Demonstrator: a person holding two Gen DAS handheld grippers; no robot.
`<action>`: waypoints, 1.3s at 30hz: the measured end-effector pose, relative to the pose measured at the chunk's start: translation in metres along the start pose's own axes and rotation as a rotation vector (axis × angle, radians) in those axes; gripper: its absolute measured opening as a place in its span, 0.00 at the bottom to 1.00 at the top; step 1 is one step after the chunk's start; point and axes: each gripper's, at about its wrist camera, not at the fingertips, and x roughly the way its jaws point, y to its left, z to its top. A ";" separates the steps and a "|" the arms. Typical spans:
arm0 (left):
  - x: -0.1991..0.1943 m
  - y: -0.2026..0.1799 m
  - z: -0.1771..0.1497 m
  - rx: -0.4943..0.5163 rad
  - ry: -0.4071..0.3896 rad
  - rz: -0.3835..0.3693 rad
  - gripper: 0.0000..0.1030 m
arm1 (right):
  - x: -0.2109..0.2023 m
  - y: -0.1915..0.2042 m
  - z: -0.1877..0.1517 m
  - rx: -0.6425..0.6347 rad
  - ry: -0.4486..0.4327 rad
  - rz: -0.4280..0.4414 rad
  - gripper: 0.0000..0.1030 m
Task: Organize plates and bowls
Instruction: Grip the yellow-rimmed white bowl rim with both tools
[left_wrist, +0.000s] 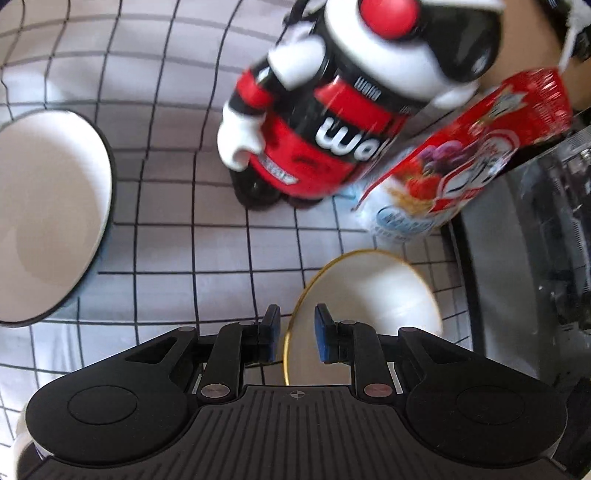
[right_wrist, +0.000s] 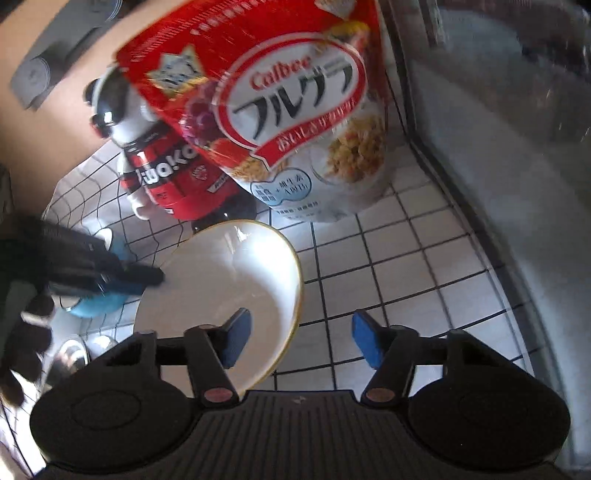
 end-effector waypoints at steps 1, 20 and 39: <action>0.005 0.001 0.000 0.002 0.012 0.001 0.21 | 0.006 -0.002 0.001 0.017 0.018 0.013 0.50; 0.042 -0.021 -0.034 0.079 0.173 0.019 0.22 | 0.007 0.004 -0.029 0.030 0.101 -0.034 0.14; 0.049 -0.075 -0.120 0.201 0.268 0.019 0.23 | -0.053 -0.030 -0.082 -0.006 0.089 -0.098 0.16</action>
